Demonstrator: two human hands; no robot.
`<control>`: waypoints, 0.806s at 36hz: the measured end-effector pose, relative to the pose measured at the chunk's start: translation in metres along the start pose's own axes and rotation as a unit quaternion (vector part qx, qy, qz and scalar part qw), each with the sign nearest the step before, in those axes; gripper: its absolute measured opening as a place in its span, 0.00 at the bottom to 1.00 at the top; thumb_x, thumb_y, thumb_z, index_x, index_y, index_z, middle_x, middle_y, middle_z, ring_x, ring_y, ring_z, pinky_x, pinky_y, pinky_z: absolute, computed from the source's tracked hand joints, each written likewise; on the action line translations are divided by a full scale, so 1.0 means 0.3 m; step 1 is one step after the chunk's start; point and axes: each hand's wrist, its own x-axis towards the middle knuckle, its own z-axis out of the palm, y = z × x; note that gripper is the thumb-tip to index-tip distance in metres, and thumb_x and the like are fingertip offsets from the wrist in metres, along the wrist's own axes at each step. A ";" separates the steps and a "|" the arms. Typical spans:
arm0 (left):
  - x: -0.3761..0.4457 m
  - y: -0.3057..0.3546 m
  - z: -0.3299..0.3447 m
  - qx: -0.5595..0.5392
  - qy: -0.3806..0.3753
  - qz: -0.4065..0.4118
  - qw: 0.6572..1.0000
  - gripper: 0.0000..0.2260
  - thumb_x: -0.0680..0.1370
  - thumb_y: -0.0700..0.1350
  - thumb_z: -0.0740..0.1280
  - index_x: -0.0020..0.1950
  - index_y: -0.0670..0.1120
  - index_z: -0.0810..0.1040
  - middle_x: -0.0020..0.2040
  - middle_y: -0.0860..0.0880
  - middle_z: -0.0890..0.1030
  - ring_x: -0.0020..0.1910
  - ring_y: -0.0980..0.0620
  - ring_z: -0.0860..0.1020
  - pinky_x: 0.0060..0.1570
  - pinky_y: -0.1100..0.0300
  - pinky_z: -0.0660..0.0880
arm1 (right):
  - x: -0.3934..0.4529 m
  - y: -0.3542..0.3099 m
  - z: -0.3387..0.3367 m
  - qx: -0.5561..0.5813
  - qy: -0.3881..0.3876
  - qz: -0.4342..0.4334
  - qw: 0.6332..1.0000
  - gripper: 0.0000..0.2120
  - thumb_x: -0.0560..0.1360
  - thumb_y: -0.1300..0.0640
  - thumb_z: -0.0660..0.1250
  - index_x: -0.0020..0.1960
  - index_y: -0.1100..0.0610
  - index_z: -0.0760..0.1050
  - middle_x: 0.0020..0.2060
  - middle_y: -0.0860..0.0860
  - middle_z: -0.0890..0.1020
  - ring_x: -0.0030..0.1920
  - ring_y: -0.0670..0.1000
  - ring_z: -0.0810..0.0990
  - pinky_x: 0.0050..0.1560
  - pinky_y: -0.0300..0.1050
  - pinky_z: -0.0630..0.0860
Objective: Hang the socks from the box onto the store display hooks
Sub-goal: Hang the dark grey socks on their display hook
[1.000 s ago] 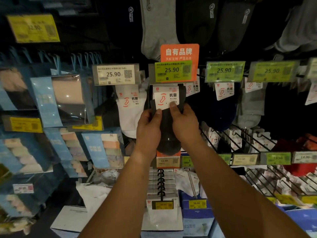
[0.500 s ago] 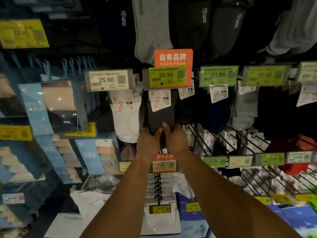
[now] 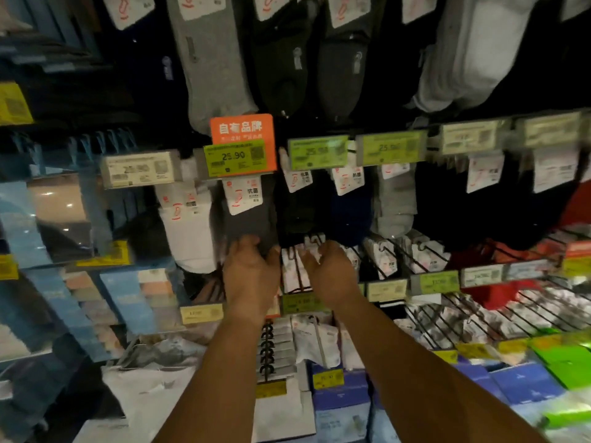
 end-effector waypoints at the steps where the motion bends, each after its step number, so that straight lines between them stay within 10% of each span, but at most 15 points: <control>1: -0.021 0.052 0.038 0.004 -0.015 0.018 1.000 0.17 0.78 0.50 0.71 0.61 0.40 0.78 0.57 0.38 0.80 0.58 0.37 0.78 0.57 0.48 0.75 | -0.008 0.040 -0.054 -0.005 0.005 0.004 1.000 0.23 0.79 0.43 0.64 0.58 0.63 0.73 0.54 0.61 0.80 0.56 0.61 0.79 0.55 0.49 0.75; 11: -0.529 0.739 0.618 -0.051 -0.283 0.100 0.952 0.15 0.78 0.51 0.70 0.58 0.42 0.80 0.55 0.39 0.84 0.56 0.39 0.80 0.53 0.51 0.75 | -0.229 0.646 -0.903 -0.154 0.120 0.161 0.967 0.24 0.79 0.41 0.61 0.60 0.62 0.74 0.57 0.63 0.79 0.60 0.63 0.78 0.57 0.53 0.74; 29: -1.633 1.848 1.403 -0.142 -0.570 0.292 0.755 0.18 0.78 0.52 0.72 0.62 0.43 0.80 0.57 0.42 0.84 0.59 0.42 0.80 0.57 0.53 0.73 | -0.878 1.521 -2.103 -0.171 0.351 0.475 0.789 0.25 0.80 0.39 0.59 0.62 0.60 0.71 0.60 0.60 0.78 0.61 0.62 0.76 0.60 0.52 0.73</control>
